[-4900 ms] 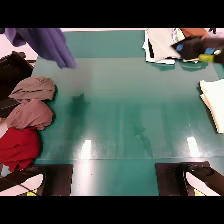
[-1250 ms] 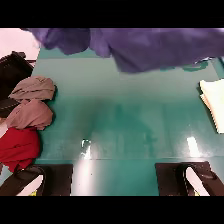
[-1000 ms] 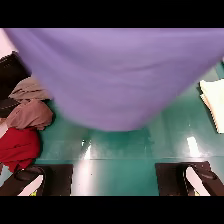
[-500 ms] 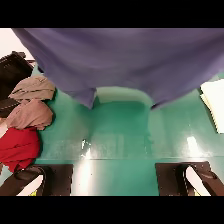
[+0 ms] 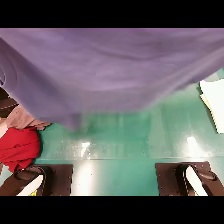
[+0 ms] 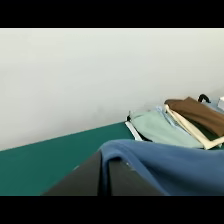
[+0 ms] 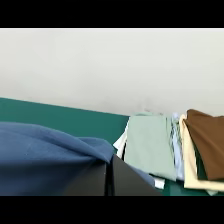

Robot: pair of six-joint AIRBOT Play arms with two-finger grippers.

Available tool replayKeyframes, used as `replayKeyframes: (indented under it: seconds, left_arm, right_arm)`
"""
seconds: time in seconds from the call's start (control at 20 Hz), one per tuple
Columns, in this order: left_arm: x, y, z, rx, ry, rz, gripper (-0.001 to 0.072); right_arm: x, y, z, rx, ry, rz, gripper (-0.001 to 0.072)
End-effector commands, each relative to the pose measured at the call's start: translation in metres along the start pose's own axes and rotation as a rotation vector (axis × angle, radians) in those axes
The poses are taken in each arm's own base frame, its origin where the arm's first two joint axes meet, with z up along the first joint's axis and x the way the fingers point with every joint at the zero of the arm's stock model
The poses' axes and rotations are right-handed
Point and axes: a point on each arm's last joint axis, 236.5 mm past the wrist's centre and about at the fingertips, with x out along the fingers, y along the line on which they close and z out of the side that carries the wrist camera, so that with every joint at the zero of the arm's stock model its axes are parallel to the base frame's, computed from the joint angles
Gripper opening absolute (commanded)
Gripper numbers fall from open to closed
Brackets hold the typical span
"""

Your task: Fold the shirts.

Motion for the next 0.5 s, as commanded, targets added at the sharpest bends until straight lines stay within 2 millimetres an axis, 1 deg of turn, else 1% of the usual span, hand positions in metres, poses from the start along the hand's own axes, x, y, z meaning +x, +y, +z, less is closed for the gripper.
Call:
replayKeyframes:
  seconds: [0.0, 0.05, 0.1, 0.15, 0.2, 0.25, 0.35, 0.4, 0.45]
  left_arm:
    - [0.049, 0.017, -0.061, -0.014, 0.163, 0.012, 0.0025]
    - [0.075, 0.025, -0.099, -0.039, 0.256, 0.014, 0.0026]
    - [0.098, 0.033, -0.136, -0.063, 0.343, 0.017, 0.0025]
    - [0.123, 0.042, -0.176, -0.090, 0.428, 0.022, 0.0026]
    - [0.146, 0.050, -0.218, -0.115, 0.510, 0.028, 0.0026]
    - [0.165, 0.057, -0.255, -0.138, 0.580, 0.033, 0.0026]
    - [0.201, 0.070, -0.324, -0.175, 0.701, 0.044, 0.0026]
    - [0.217, 0.076, -0.353, -0.185, 0.738, 0.050, 0.0026]
    - [0.231, 0.082, -0.380, -0.198, 0.770, 0.058, 0.0026]
  right_arm:
    - [0.034, -0.013, -0.009, 0.028, 0.091, 0.021, 0.0014]
    - [0.053, -0.021, -0.022, 0.044, 0.155, 0.031, 0.0014]
    - [0.078, -0.032, -0.043, 0.080, 0.241, 0.044, 0.0014]
    - [0.102, -0.042, -0.070, 0.128, 0.334, 0.056, 0.0014]
    - [0.128, -0.049, -0.106, 0.174, 0.447, 0.078, 0.0014]
    - [0.151, -0.052, -0.143, 0.209, 0.549, 0.100, 0.0014]
    - [0.194, -0.061, -0.221, 0.252, 0.725, 0.101, 0.0014]
    - [0.210, -0.067, -0.253, 0.251, 0.785, 0.078, 0.0015]
    - [0.224, -0.071, -0.281, 0.260, 0.834, 0.054, 0.0014]
